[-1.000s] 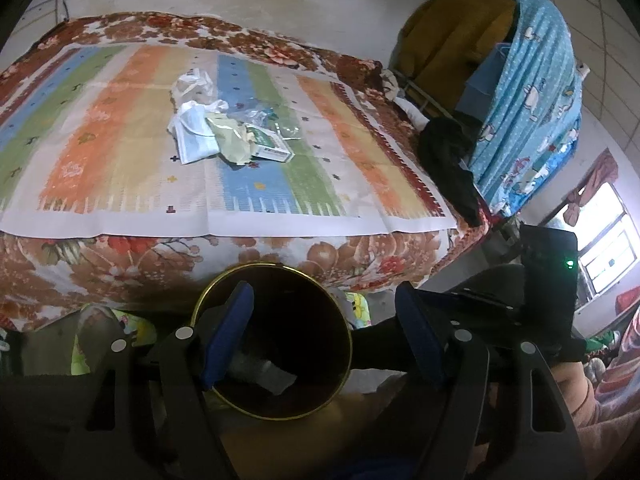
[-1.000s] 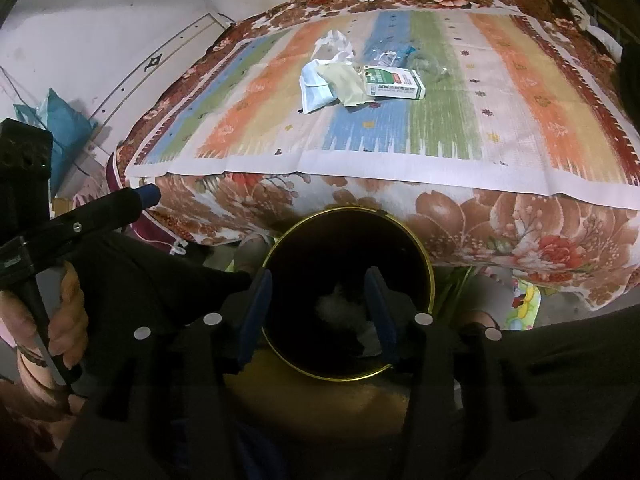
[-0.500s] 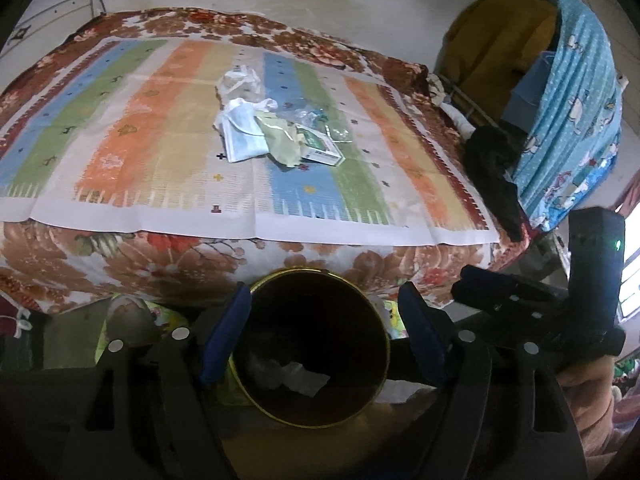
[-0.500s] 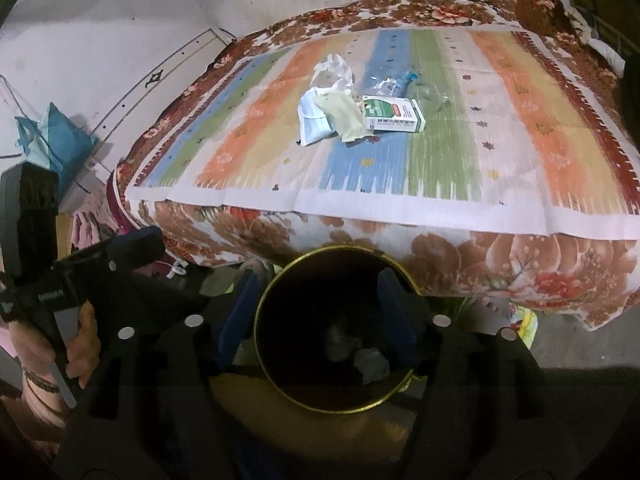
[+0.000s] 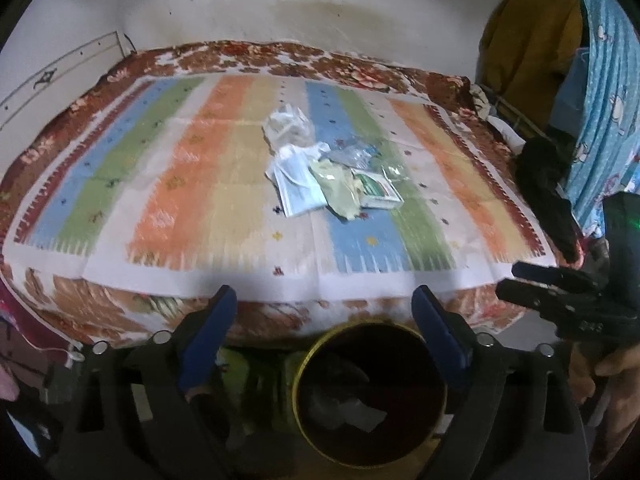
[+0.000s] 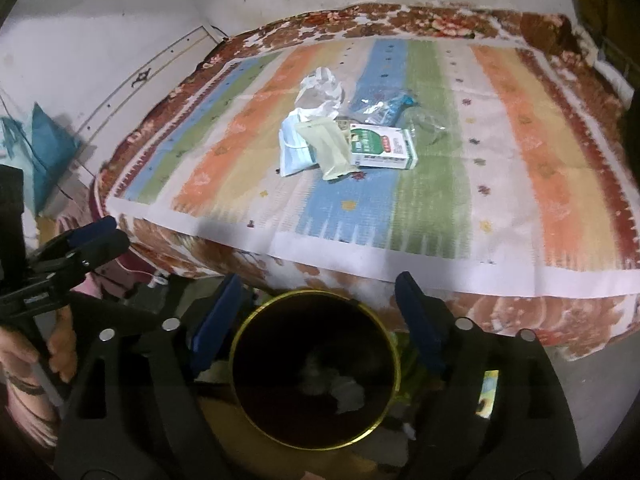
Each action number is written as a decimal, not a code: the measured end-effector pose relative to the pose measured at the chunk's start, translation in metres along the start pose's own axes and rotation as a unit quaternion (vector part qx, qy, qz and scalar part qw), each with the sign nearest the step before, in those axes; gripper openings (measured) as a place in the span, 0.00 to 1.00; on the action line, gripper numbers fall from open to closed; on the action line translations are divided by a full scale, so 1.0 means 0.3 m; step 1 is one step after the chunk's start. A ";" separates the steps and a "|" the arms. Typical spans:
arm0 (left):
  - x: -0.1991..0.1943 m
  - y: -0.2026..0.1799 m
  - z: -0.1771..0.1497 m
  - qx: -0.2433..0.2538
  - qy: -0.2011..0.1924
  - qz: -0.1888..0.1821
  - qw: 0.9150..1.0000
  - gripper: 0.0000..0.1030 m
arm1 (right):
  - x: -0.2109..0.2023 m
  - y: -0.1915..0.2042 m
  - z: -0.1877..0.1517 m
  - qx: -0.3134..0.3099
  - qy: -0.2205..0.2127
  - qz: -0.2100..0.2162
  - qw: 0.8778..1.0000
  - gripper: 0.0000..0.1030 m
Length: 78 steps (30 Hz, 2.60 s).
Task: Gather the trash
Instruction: 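Move both tools back over the remaining trash on the sheet, then grasp the green-and-white eye-drop box with the right tool while the left tool grasps the blue mask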
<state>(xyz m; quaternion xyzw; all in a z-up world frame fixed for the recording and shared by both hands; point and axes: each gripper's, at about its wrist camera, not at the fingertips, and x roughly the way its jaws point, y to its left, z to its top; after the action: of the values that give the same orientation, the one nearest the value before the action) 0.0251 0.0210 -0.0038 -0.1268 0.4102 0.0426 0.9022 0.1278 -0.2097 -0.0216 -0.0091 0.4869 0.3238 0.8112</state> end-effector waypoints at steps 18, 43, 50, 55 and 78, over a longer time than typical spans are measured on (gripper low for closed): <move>0.192 0.061 0.213 -0.035 0.053 0.034 0.997 0.94 | 0.124 -0.056 0.258 0.000 -0.004 -0.070 0.998 0.89; 0.498 0.168 0.398 -0.077 0.097 0.074 0.990 0.94 | 0.397 -0.203 0.461 0.195 0.012 -0.057 0.979 0.91; 0.601 0.246 0.425 -0.084 0.103 0.093 0.987 0.94 | 0.510 -0.295 0.469 0.317 0.030 -0.017 0.948 0.91; 0.680 0.277 0.431 -0.104 0.128 0.061 0.984 0.94 | 0.586 -0.329 0.486 0.383 0.041 0.013 0.923 0.91; 0.900 0.240 0.460 -0.065 0.165 0.034 0.983 0.85 | 0.879 -0.443 0.507 0.537 0.094 0.027 0.838 0.91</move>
<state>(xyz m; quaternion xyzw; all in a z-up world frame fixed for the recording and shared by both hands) 0.2908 0.1195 -0.1335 -0.1767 0.5540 0.0789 0.8097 0.4015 -0.1284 -0.1913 0.4108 0.6583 0.0305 0.6300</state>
